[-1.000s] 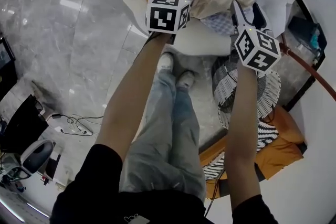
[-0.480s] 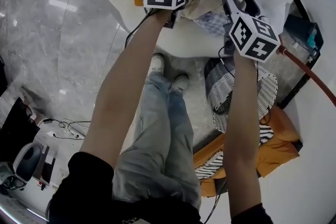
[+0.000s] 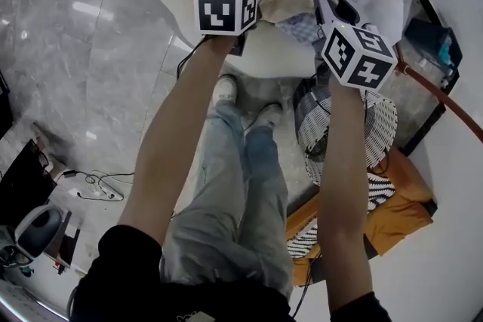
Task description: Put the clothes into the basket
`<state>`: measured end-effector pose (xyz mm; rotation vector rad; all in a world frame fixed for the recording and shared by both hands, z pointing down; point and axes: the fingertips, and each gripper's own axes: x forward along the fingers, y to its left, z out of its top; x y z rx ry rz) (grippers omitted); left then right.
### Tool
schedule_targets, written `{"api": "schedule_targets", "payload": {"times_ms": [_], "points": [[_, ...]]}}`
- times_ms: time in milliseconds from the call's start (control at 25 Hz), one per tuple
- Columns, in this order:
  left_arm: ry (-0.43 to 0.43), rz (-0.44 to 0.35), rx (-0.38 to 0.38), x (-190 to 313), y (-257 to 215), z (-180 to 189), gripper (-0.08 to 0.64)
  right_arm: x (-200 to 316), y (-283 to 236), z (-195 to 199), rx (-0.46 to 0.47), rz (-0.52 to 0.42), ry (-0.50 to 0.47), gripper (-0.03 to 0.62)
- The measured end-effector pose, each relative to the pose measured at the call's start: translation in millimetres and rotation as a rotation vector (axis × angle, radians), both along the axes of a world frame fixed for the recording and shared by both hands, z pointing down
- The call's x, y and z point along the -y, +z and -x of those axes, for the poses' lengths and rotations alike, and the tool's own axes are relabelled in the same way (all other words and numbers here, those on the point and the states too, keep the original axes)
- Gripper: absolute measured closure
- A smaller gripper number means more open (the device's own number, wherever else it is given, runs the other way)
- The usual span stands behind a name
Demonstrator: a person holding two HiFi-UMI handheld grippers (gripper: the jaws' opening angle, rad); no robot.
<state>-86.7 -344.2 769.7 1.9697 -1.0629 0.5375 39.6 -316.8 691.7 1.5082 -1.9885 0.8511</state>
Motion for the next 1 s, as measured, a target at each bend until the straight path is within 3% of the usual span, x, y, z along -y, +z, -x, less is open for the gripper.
{"api": "schedule_targets", "payload": {"times_ms": [200,520,760,1000], "points": [[-0.088,-0.072,-0.057,-13.6,-69.6,23.7,0.535,-14.2,-56.7,22.4,0.079,-0.067,-0.027,0.511],[-0.112,-0.2,-0.077,-51.6,-198.2,42.1,0.535,-37.1,-184.4,36.6,0.169,-0.242,-0.041,0.514],[-0.137,-0.281,-0.09,-69.3,-310.4,52.3,0.535,-51.1,-295.3,33.9,0.187,-0.353,-0.062,0.515],[-0.116,-0.358,-0.127,-89.8,-428.1,33.6,0.534,-71.3,-405.8,16.6,0.189,-0.457,-0.06,0.517]]}}
